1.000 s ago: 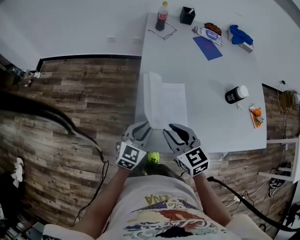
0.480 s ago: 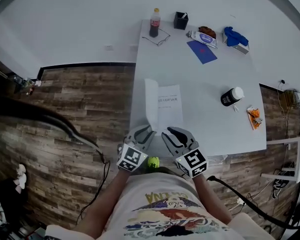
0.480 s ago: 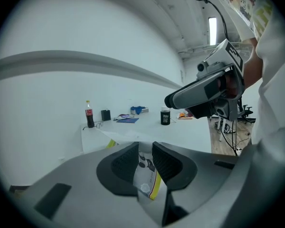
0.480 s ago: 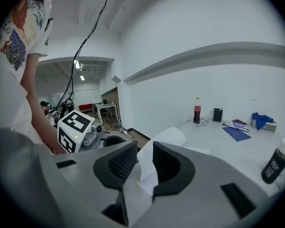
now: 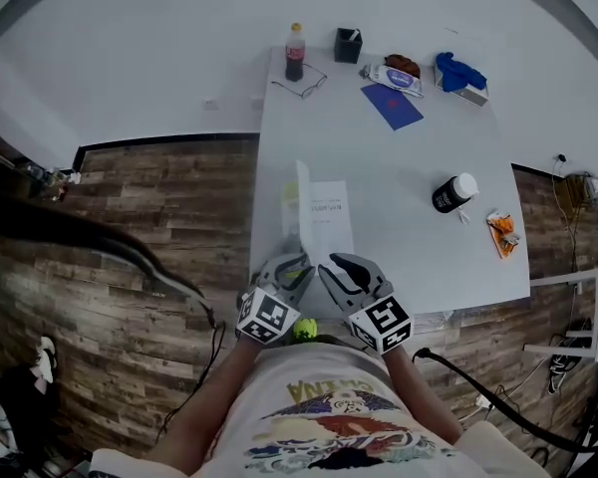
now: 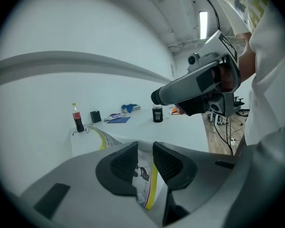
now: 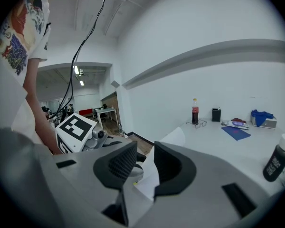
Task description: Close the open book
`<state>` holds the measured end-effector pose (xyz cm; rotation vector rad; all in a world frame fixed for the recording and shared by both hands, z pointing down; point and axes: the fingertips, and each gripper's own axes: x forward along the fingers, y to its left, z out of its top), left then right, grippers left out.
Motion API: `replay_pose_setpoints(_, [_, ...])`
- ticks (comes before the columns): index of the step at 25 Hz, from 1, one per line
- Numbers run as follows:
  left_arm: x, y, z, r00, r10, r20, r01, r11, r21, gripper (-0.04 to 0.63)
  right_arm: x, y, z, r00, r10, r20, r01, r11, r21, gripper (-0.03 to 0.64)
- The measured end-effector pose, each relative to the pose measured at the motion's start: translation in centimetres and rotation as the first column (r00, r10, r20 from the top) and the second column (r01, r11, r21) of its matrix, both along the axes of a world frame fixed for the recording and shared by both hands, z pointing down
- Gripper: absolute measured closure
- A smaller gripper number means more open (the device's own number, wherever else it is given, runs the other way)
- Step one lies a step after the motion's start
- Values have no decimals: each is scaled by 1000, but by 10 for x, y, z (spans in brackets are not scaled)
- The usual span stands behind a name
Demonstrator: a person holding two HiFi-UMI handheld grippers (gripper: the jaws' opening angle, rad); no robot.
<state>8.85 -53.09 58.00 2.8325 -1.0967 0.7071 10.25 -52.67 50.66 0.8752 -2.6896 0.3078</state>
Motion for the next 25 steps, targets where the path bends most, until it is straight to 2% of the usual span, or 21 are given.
replay_pose_setpoints(2, [2, 0, -1, 1000, 1, 5, -1, 1000, 11, 508, 1, 0, -1, 1000, -6, 14, 6, 1000, -2, 522])
replay_pose_setpoints(5, [7, 1, -8, 998, 5, -64, -5, 1000, 2, 440, 0, -1, -1, 1000, -15, 18, 15, 1000, -5, 522])
replay_pose_setpoints(10, [12, -1, -11, 997, 30, -75, -30, 1000, 4, 436, -5, -5, 0, 1000, -26, 17, 26, 1000, -8, 522])
replay_pose_setpoints(16, [-2, -7, -15, 997, 3, -79, -3, 1000, 1, 436, -15, -9, -1, 999, -53, -3, 53, 999, -4, 523])
replay_pose_setpoints(21, [-24, -10, -26, 990, -48, -135, 47, 999, -11, 437, -24, -14, -5, 999, -47, -11, 47, 999, 23, 528])
replay_pose_setpoints(23, [-37, -13, -34, 982, -84, -168, 83, 996, -13, 437, -28, -15, -7, 998, -56, -11, 57, 998, 30, 562])
replay_pose_setpoints(25, [-47, -16, -43, 975, -110, -191, 111, 994, -2, 437, -32, -17, -9, 998, -60, -10, 60, 998, 36, 569])
